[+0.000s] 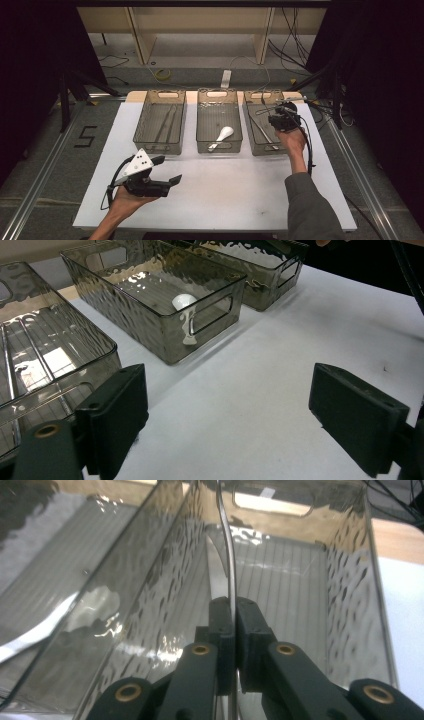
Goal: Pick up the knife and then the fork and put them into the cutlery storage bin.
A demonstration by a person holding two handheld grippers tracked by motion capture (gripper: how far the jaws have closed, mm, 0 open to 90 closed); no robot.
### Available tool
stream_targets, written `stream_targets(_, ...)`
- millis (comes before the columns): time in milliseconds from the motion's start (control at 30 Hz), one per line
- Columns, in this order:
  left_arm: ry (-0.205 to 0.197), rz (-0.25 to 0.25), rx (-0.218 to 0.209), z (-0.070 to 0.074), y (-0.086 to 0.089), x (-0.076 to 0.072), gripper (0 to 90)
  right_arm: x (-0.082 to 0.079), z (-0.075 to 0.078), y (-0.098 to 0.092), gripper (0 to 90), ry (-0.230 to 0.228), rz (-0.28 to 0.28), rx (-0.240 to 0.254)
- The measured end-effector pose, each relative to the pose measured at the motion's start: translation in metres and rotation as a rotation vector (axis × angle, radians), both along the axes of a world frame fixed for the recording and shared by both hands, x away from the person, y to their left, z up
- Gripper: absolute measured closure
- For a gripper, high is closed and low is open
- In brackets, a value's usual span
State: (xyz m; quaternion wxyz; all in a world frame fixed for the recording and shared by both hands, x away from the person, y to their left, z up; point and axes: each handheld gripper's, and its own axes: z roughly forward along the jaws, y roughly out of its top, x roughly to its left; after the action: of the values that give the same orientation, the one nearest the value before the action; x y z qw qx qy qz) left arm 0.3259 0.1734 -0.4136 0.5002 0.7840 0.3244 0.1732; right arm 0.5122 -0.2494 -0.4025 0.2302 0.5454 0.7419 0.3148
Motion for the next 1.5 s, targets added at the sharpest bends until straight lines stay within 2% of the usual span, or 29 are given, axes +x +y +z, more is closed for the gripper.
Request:
stream_targets(133,-0.001,0.000,-0.002,0.001,0.001,0.000,15.4,0.002,-0.006,0.003,84.8,0.019,-0.002,0.011)
stream_targets(167,0.000,0.000,-0.004,0.001,0.001,0.000,15.4,0.002,-0.007,0.003,78.5,0.020,0.001,0.019)
stream_targets(400,0.005,0.011,-0.016,0.001,0.002,0.000,15.4,-0.003,0.000,0.005,66.7,0.002,0.036,0.064)
stream_targets(500,0.010,0.011,-0.028,0.001,0.003,0.001,15.3,-0.010,0.002,0.004,60.1,-0.005,0.047,0.108)
stream_targets(567,0.013,0.013,-0.044,0.002,0.004,0.001,15.3,-0.015,0.004,0.004,56.6,-0.014,0.064,0.118)
stream_targets(667,0.023,0.021,-0.057,0.002,0.005,0.002,15.3,-0.025,0.007,0.002,51.2,-0.031,0.090,0.190)
stream_targets(900,0.027,0.022,-0.059,0.001,0.005,0.002,15.3,-0.057,0.012,0.011,35.8,-0.068,0.167,0.249)
stream_targets(967,0.027,0.024,-0.064,0.001,0.005,0.003,15.3,-0.069,0.013,0.015,33.4,-0.083,0.196,0.248)
stream_targets(1267,0.024,0.027,-0.069,0.002,0.006,0.002,15.3,-0.124,0.014,0.024,30.1,-0.164,0.307,0.284)
stream_targets(1500,0.026,0.022,-0.079,0.002,0.007,0.002,15.3,-0.158,0.004,0.022,28.1,-0.200,0.338,0.317)
